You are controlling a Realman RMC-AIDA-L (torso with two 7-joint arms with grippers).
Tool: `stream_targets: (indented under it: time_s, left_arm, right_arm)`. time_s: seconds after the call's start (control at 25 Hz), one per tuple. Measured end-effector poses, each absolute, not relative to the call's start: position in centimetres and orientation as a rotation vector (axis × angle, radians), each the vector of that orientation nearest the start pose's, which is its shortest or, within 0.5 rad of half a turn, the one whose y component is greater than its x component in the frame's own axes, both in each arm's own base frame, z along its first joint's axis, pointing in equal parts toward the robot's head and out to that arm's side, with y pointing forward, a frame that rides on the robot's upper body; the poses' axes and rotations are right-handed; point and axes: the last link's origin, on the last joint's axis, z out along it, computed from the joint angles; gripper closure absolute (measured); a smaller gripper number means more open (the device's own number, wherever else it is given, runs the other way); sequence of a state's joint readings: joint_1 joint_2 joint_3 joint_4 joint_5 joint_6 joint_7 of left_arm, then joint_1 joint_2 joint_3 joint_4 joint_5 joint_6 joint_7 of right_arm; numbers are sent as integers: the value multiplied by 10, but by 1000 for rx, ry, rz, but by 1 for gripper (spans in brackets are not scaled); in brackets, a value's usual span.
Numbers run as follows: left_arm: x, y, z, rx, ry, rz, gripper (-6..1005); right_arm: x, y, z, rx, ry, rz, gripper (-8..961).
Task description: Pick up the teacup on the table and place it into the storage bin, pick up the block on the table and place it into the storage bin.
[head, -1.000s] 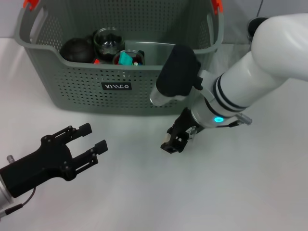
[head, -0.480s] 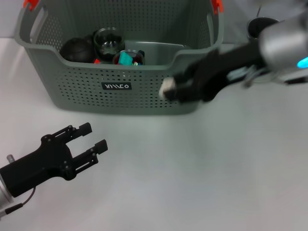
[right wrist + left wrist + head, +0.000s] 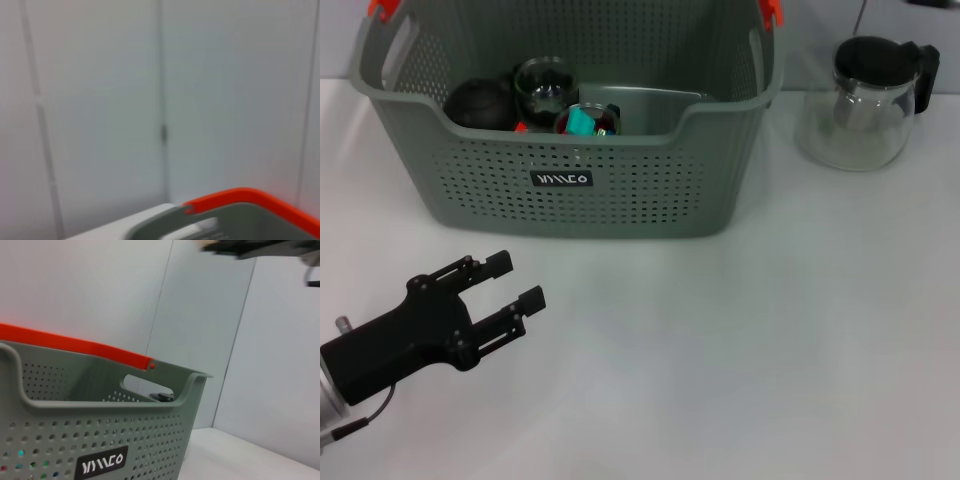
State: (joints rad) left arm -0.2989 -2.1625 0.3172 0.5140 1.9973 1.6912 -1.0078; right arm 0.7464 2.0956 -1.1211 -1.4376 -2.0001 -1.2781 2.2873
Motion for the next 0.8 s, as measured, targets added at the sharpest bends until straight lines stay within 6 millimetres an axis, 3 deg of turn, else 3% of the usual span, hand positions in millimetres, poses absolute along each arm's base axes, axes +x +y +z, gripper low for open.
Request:
stream_targets:
  time_s: [0.2,0.36,0.64,0.8]
  left_arm:
    - [-319,240,-12,-2357,-658,-979,343]
    - [-319,239,-12,-2356,-662,-984,343]
    - [-319,238,-12,-2356,-661,-989,343]
    - [-318,238,-12,-2358,-657,-996,343]
  right_arm:
    - [17,452,5,-2567,454,439,495]
    - [10,478,-26,-2563,489,286,491]
    - [4,485,-44,-2546,416,150,483]
    - [3,482,-36,-2542,410,192,479]
